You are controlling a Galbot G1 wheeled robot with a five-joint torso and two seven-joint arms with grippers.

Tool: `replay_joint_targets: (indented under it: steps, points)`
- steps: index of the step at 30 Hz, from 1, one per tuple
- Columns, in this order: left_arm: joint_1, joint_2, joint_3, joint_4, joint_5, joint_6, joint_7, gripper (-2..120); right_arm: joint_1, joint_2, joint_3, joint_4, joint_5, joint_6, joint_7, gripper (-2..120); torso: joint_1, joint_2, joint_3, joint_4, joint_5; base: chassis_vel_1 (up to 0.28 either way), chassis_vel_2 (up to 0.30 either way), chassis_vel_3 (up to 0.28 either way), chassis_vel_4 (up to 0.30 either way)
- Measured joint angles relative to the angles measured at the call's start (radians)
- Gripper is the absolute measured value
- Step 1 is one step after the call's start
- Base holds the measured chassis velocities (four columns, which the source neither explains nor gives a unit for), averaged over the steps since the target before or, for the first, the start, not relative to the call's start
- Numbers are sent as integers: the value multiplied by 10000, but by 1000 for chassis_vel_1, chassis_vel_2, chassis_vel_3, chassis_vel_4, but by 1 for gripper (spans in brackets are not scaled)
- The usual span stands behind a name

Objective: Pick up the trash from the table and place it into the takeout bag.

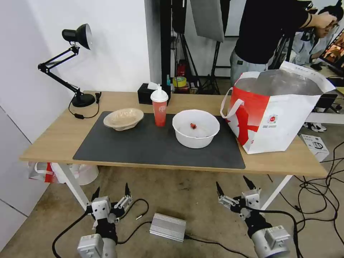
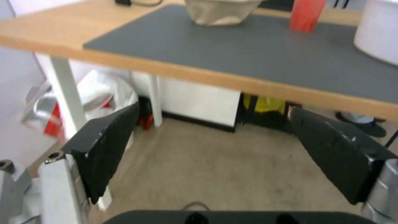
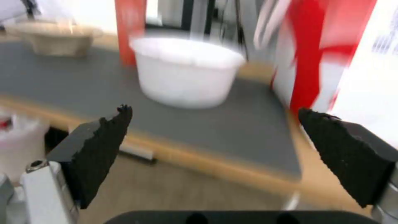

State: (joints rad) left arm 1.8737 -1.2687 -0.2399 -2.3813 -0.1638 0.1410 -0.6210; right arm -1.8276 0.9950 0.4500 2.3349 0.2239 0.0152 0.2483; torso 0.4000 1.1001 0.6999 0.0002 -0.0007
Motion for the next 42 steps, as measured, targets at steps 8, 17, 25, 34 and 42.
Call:
replay_joint_targets:
  steps: [8,17,25,34,42]
  points:
    - [88,239,-778,-867,547,-1369,233,97,-60,-47,262,335,31,129,21,100,0,-1,0,-3,8,0,0,0,0]
    - [197,288,-1097,-1214,604,-1609,513,97,-113,-66,456,673,98,130,22,100,0,-1,1,-2,7,0,0,0,0]
    - [228,300,-1283,-1220,581,-1632,582,97,-127,-83,442,728,113,122,16,100,0,0,0,-2,7,0,0,0,0]
    - [113,250,-1089,-1089,575,-1631,612,97,59,-149,341,480,304,89,-21,100,0,-1,1,-1,7,0,0,0,0]
    - [13,226,-997,-961,544,-1632,629,97,251,-335,326,462,709,87,-436,100,0,-1,0,-2,7,0,0,0,0]
